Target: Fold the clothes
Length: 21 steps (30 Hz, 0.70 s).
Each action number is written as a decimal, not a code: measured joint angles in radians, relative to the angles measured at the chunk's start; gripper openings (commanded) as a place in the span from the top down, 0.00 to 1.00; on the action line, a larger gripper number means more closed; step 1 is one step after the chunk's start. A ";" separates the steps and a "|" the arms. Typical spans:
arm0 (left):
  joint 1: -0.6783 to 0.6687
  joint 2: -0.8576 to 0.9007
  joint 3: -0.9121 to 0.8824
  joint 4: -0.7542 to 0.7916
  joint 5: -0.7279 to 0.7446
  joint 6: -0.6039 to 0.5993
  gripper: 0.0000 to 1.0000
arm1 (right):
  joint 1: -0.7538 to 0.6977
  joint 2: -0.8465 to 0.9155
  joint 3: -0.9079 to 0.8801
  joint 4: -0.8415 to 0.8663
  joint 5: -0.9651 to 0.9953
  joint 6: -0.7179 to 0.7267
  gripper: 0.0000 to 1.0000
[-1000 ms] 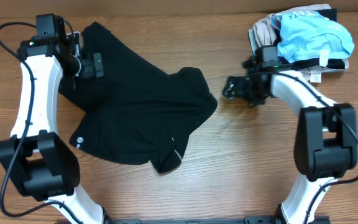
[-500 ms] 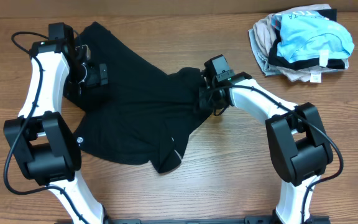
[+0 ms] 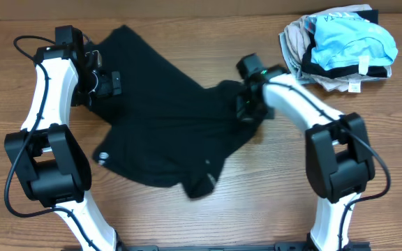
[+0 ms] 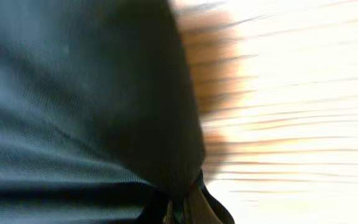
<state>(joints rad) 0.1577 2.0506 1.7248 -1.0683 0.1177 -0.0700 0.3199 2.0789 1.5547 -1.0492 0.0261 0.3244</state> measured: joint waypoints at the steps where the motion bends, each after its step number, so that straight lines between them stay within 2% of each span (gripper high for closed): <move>1: 0.000 0.000 0.000 0.002 -0.001 0.000 0.00 | -0.030 0.000 0.018 -0.018 0.008 -0.003 0.96; 2: 0.000 0.000 0.000 0.007 -0.003 0.001 0.00 | -0.064 0.000 0.031 -0.029 0.015 -0.006 0.96; 4: 0.000 0.000 0.000 0.018 -0.005 0.005 0.00 | -0.144 0.000 0.051 -0.039 0.013 -0.028 0.67; 6: 0.000 0.000 0.000 0.039 -0.008 0.018 0.00 | -0.225 0.000 0.068 -0.056 -0.019 -0.065 0.59; 9: 0.000 0.000 0.000 0.096 -0.011 0.023 0.01 | -0.309 0.002 0.105 -0.108 -0.087 -0.100 0.57; 16: 0.000 0.026 0.000 0.288 -0.014 0.032 0.23 | -0.321 -0.013 0.239 -0.238 -0.238 -0.151 0.55; 21: 0.000 0.108 0.000 0.397 -0.014 0.056 0.21 | -0.240 -0.118 0.256 -0.282 -0.286 -0.179 0.52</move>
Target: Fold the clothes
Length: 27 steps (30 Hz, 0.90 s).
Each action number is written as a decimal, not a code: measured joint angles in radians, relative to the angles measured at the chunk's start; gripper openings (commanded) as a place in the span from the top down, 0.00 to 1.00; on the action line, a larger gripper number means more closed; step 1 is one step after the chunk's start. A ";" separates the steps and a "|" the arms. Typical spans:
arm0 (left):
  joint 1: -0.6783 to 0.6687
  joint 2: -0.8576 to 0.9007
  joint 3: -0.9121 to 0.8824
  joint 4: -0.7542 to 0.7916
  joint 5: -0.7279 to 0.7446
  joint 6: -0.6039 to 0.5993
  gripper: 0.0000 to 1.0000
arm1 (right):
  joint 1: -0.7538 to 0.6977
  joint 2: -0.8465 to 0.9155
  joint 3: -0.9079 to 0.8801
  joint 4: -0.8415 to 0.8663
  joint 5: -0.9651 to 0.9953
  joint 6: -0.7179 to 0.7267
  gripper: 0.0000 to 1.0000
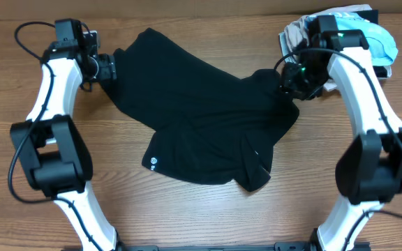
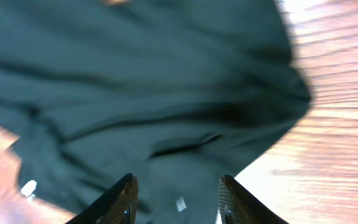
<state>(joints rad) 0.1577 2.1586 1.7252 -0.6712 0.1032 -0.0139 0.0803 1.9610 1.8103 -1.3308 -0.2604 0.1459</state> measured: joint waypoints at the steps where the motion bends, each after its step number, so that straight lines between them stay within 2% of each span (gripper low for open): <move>1: 0.000 0.021 0.000 0.015 0.000 0.002 0.21 | 0.020 -0.026 0.002 -0.002 -0.005 -0.002 0.51; 8: 0.000 0.121 0.000 0.090 -0.003 0.008 0.20 | 0.110 -0.141 0.020 -0.020 -0.032 -0.013 0.47; 10: 0.000 0.131 0.000 0.110 -0.008 -0.003 0.24 | 0.113 -0.142 0.021 -0.023 -0.031 -0.015 0.47; 12: 0.000 0.135 0.000 0.126 -0.012 -0.024 0.43 | 0.116 -0.140 0.021 -0.024 -0.031 -0.015 0.47; 13: 0.000 0.137 0.000 0.129 -0.017 -0.030 0.61 | 0.117 -0.140 0.021 -0.024 -0.031 -0.015 0.47; 16: 0.000 0.142 0.001 0.135 -0.025 -0.045 0.95 | 0.117 -0.140 0.021 -0.024 -0.031 -0.016 0.48; 21: -0.003 0.145 0.019 0.083 -0.040 -0.061 0.96 | 0.117 -0.140 0.021 -0.026 -0.031 -0.003 0.49; 27: 0.003 0.141 0.103 -0.261 -0.167 -0.079 0.96 | 0.130 -0.140 0.021 -0.042 -0.031 0.006 0.49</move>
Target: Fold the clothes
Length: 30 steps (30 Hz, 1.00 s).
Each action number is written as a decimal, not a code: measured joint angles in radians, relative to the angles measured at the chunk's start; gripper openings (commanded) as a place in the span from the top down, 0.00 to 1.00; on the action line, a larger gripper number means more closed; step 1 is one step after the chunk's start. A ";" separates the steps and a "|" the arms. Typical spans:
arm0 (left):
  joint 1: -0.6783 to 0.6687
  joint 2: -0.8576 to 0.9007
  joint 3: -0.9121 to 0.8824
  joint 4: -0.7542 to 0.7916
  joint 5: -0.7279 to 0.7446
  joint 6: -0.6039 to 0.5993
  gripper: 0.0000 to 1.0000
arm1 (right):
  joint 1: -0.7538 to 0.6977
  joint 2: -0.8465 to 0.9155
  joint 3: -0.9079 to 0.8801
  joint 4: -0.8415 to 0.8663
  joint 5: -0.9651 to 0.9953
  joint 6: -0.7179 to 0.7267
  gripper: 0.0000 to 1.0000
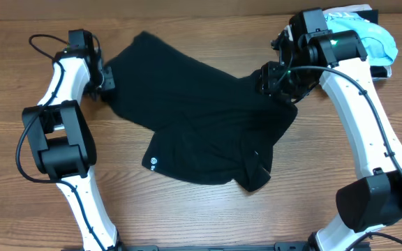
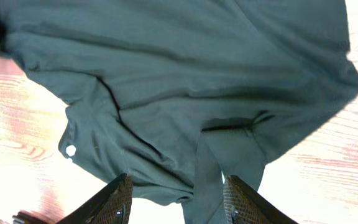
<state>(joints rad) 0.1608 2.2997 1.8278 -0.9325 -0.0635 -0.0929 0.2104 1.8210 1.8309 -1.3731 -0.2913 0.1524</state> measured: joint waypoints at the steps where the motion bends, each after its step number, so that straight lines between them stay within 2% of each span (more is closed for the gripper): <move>1: 0.005 -0.003 0.016 -0.077 -0.022 -0.007 0.96 | 0.005 0.000 0.000 -0.002 0.000 0.001 0.49; 7: 0.045 -0.075 0.119 -0.406 -0.084 -0.051 0.96 | 0.043 0.000 0.000 -0.006 0.000 0.002 0.49; 12: 0.055 -0.148 0.156 -0.546 -0.103 -0.066 0.96 | 0.082 0.000 0.000 -0.024 0.000 0.002 0.48; 16: 0.055 -0.153 0.156 -0.579 -0.106 -0.067 0.96 | 0.119 0.000 -0.006 -0.024 0.002 0.004 0.48; 20: 0.055 -0.153 0.156 -0.512 -0.105 -0.088 0.96 | 0.154 0.000 -0.046 -0.024 0.004 0.004 0.48; 27: 0.042 -0.153 0.153 -0.178 -0.024 -0.108 0.96 | 0.163 0.000 -0.070 -0.025 0.008 0.016 0.48; 28: 0.035 -0.153 0.150 -0.130 -0.005 -0.109 0.92 | 0.163 0.000 -0.070 -0.024 0.008 0.019 0.48; 29: 0.029 -0.153 0.146 -0.074 0.013 -0.111 0.82 | 0.163 0.000 -0.070 -0.024 0.008 0.022 0.48; 30: 0.021 -0.151 0.144 -0.025 0.027 -0.109 0.64 | 0.163 0.000 -0.070 -0.023 0.008 0.024 0.48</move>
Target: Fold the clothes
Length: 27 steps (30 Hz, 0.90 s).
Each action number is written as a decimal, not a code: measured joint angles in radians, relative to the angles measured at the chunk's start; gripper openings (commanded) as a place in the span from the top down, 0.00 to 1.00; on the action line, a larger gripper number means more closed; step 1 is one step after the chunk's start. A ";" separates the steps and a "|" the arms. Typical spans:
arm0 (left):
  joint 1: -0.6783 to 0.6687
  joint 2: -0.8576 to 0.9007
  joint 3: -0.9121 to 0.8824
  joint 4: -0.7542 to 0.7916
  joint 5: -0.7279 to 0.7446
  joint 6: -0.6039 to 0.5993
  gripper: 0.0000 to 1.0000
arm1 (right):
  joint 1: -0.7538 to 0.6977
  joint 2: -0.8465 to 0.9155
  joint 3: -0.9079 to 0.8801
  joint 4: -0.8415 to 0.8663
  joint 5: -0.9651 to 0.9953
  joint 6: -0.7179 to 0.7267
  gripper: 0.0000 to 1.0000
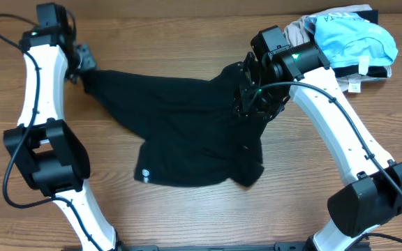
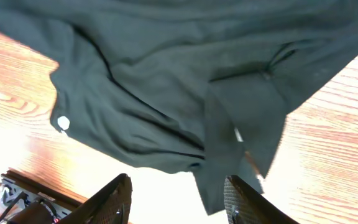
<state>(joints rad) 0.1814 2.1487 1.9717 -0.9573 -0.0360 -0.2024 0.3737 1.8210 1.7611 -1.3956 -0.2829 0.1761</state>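
Note:
A black shirt lies spread across the middle of the table, with a small white logo near its front hem. Its far-left corner runs taut up to my left gripper, which looks shut on it. My right gripper hovers over the shirt's right part. In the right wrist view that gripper stands wide open with nothing between its fingers. The shirt and its logo lie well below it.
A pile of other clothes, light blue on top of beige and black, sits at the far right corner of the wooden table. Both arms' bases stand at the front edge.
My left gripper has moved farther left and back, and the shirt's left corner is drawn out with it. The open right gripper has shifted left and forward, over the shirt's right part.
First the shirt lay bunched at centre-left, with my right gripper down at its right edge and cloth filling its view. Then the shirt lay farther right and back, the right fingers apart beside the pile. Then the right gripper was higher. Now the shirt is stretched leftwards.

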 measured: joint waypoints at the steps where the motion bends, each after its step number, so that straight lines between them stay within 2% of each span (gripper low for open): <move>1: -0.012 0.002 -0.002 0.046 0.012 -0.004 0.37 | 0.000 0.000 0.000 0.003 0.000 0.003 0.48; 2: -0.021 0.003 -0.002 0.074 0.019 -0.006 0.25 | 0.000 0.000 0.000 0.006 0.000 0.003 0.48; 5: -0.055 0.011 -0.002 0.129 0.039 0.003 0.09 | 0.000 0.000 0.000 0.009 0.002 0.008 0.48; 6: -0.065 0.014 -0.002 0.127 0.041 0.016 0.07 | 0.000 0.000 0.000 0.009 0.002 0.009 0.48; 11: -0.093 0.017 -0.002 0.011 0.040 0.045 0.07 | 0.000 0.000 0.000 0.009 0.002 0.015 0.48; 17: -0.047 0.017 0.000 -0.188 0.041 0.045 0.10 | 0.029 0.000 -0.003 0.010 0.003 0.019 0.48; 20: 0.002 0.017 0.000 -0.246 0.055 0.045 0.12 | 0.090 0.000 -0.034 0.047 0.002 0.025 0.44; 27: 0.134 0.017 0.001 -0.270 0.121 0.045 0.13 | 0.284 0.000 -0.200 0.215 0.002 0.033 0.35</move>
<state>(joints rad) 0.3157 2.1654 1.9728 -1.2274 0.0845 -0.1577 0.6575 1.8214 1.5612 -1.1809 -0.2813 0.2089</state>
